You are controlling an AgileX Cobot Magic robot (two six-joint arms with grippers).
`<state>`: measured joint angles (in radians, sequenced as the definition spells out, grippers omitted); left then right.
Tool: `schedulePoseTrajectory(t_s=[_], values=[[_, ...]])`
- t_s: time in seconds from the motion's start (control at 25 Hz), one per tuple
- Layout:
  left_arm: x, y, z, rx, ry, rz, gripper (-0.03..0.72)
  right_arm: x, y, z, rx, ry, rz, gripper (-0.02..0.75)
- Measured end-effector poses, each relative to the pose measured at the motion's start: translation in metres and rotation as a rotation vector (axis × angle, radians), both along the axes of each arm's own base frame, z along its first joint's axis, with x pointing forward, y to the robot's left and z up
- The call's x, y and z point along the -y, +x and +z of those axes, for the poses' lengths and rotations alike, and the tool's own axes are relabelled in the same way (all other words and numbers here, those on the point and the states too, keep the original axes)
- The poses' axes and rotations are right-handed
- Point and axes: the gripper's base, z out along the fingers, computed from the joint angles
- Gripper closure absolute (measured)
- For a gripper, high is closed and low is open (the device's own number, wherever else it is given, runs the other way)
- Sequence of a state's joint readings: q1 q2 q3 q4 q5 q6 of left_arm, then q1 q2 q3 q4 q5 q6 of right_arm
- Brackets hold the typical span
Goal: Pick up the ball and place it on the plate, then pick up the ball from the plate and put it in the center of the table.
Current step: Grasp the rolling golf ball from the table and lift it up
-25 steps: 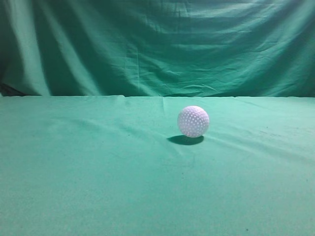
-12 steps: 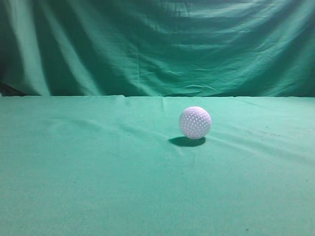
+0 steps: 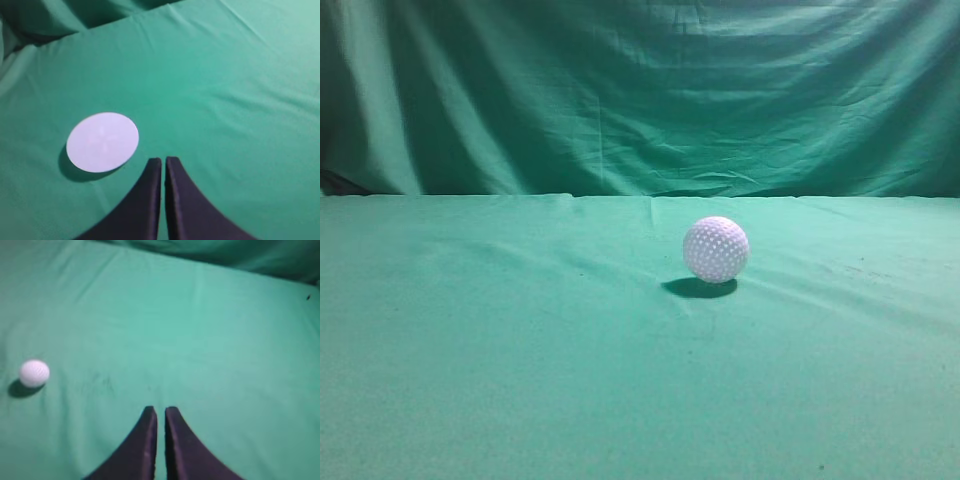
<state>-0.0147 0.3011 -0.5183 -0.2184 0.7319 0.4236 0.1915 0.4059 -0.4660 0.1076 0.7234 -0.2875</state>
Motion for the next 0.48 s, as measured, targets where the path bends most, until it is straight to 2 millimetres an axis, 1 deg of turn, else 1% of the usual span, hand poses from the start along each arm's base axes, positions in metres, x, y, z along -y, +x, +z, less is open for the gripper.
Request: schedulePoseTrajectory(t_s=[0.12,0.24,0.48], values=[[0.001,0.002,-0.011,-0.022,0.0,-0.019,0.688,-0.008,0.013,-0.006,-0.155,-0.05,0.071,0.691],[0.002,0.003,-0.011,-0.011,-0.002,-0.028,0.688,-0.02,0.027,-0.009,-0.248,-0.088,0.146,0.691],[0.001,0.004,-0.01,-0.002,-0.003,-0.026,0.688,-0.057,0.055,-0.009,-0.365,-0.154,0.315,0.691]])
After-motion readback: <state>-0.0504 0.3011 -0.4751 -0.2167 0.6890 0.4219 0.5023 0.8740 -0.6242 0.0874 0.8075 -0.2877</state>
